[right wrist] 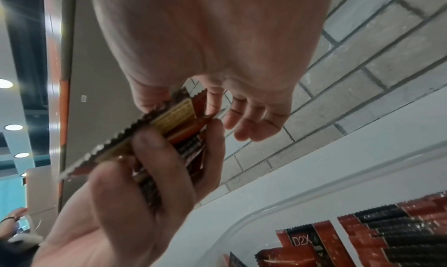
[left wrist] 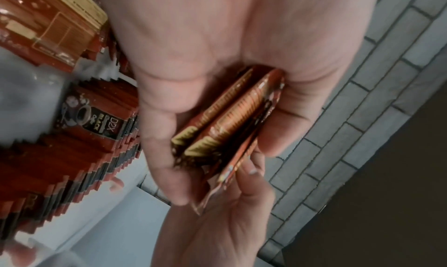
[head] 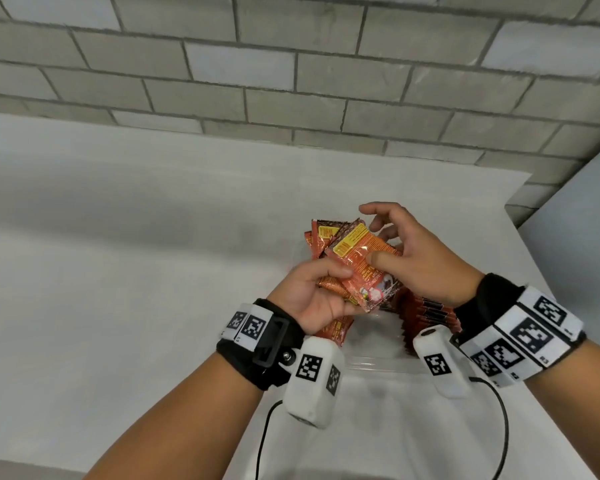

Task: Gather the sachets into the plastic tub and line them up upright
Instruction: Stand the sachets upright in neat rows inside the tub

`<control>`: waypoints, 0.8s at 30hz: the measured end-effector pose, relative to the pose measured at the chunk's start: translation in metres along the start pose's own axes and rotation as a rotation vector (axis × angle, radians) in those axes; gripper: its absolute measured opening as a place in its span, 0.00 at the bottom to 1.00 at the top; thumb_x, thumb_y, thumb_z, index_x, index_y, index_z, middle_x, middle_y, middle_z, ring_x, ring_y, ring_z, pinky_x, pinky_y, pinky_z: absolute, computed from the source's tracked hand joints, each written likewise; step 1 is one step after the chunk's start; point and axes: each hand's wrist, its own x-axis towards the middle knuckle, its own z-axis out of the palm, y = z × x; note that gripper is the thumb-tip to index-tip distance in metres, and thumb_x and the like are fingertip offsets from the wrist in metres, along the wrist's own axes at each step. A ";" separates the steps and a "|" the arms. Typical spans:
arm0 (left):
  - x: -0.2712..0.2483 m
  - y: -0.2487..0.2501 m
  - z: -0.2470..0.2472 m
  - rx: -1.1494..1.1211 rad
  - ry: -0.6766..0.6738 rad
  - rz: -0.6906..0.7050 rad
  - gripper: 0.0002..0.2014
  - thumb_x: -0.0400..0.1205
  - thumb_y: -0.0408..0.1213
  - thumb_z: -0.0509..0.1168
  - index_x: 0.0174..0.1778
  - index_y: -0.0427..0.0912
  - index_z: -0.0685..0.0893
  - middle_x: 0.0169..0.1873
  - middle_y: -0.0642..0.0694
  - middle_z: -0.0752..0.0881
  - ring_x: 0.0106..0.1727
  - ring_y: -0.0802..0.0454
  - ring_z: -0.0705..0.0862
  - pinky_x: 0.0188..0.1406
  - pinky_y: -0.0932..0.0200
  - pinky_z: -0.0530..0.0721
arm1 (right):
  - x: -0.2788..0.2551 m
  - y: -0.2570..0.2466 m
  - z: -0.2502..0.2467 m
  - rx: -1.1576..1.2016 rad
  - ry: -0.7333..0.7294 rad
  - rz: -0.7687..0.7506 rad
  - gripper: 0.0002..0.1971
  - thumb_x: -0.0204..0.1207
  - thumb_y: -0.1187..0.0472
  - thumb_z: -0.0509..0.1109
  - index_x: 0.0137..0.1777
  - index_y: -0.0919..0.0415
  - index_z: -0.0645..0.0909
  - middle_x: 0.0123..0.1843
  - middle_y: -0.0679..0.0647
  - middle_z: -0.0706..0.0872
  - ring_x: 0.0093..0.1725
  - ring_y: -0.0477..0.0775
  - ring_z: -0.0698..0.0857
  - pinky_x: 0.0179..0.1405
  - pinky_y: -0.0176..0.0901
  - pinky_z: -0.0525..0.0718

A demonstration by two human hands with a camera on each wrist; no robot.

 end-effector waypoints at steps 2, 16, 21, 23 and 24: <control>0.000 -0.001 0.001 0.024 0.058 0.014 0.20 0.68 0.24 0.63 0.56 0.36 0.85 0.47 0.37 0.88 0.46 0.41 0.89 0.40 0.43 0.89 | -0.001 0.002 -0.001 0.064 -0.003 0.053 0.27 0.76 0.70 0.69 0.70 0.46 0.68 0.54 0.50 0.75 0.52 0.49 0.78 0.46 0.44 0.85; 0.002 -0.009 -0.005 0.235 0.231 0.115 0.20 0.73 0.19 0.68 0.60 0.36 0.80 0.50 0.39 0.90 0.49 0.41 0.90 0.45 0.40 0.89 | -0.019 0.027 0.005 0.307 0.146 0.309 0.09 0.77 0.74 0.63 0.53 0.63 0.76 0.50 0.60 0.85 0.39 0.55 0.83 0.29 0.42 0.80; 0.001 -0.010 -0.001 0.214 0.236 0.125 0.18 0.73 0.27 0.68 0.59 0.38 0.82 0.53 0.37 0.89 0.53 0.39 0.89 0.46 0.38 0.88 | -0.023 0.027 0.014 0.341 0.116 0.289 0.10 0.78 0.75 0.63 0.50 0.59 0.74 0.44 0.57 0.87 0.37 0.53 0.82 0.28 0.39 0.80; 0.001 -0.007 -0.002 0.157 0.255 0.128 0.18 0.73 0.30 0.68 0.60 0.38 0.81 0.54 0.35 0.88 0.54 0.37 0.88 0.50 0.33 0.86 | -0.023 0.027 0.013 0.365 0.147 0.291 0.12 0.78 0.75 0.62 0.55 0.60 0.74 0.45 0.57 0.87 0.35 0.53 0.82 0.27 0.40 0.81; 0.001 -0.006 -0.003 0.143 0.262 0.131 0.18 0.74 0.29 0.67 0.60 0.36 0.80 0.54 0.35 0.88 0.53 0.36 0.88 0.50 0.33 0.86 | -0.022 0.027 0.012 0.384 0.164 0.297 0.13 0.78 0.75 0.62 0.57 0.59 0.75 0.46 0.57 0.87 0.35 0.52 0.83 0.27 0.39 0.81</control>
